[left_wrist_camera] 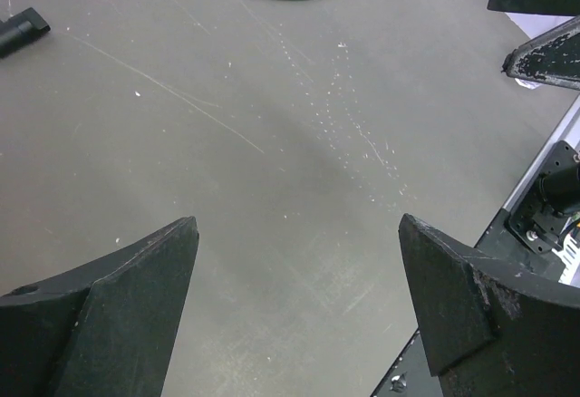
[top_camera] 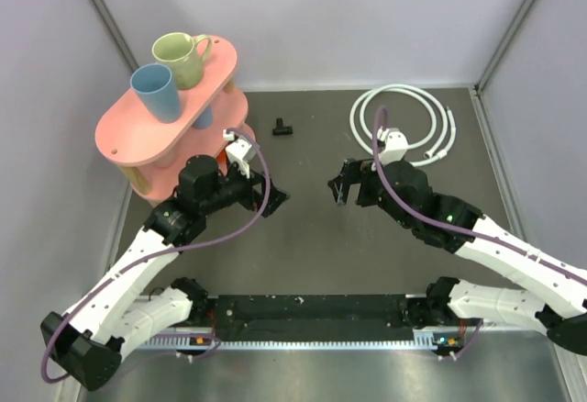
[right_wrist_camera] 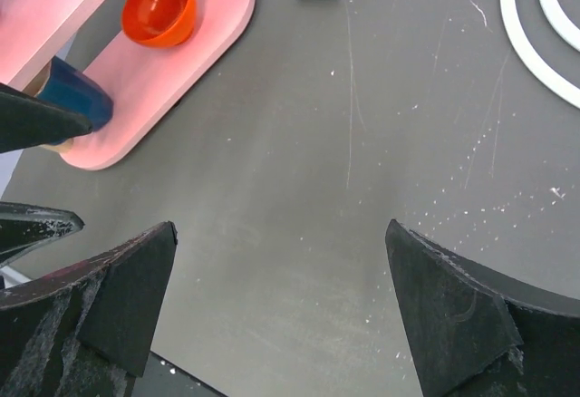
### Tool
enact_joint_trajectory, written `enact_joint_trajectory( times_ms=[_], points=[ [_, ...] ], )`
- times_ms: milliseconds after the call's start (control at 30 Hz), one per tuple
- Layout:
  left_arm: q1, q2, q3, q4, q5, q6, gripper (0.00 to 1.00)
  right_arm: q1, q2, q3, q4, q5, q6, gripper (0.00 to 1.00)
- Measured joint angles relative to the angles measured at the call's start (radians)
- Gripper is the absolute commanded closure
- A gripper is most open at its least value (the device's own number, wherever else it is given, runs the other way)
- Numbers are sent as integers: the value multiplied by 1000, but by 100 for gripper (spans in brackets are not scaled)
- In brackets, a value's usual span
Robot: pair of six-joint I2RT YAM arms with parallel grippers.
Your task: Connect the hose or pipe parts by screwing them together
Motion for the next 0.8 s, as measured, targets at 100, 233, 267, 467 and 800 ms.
enact_joint_trajectory(
  times_ms=[100,233,267,467,800],
  points=[
    [0,0,-2,0,-3,0,3,0,0,0,0,-6,0,1],
    [0,0,-3,-2,-20,4,5,0,-2,-4,3,-11,0,1],
    [0,0,-3,-4,-27,6,5,0,-5,-11,5,-11,0,1],
    [0,30,26,-68,-121,50,7,0,-29,-103,27,53,-15,3],
    [-19,193,259,-177,-387,107,13,-61,40,-125,22,132,-72,3]
  ],
)
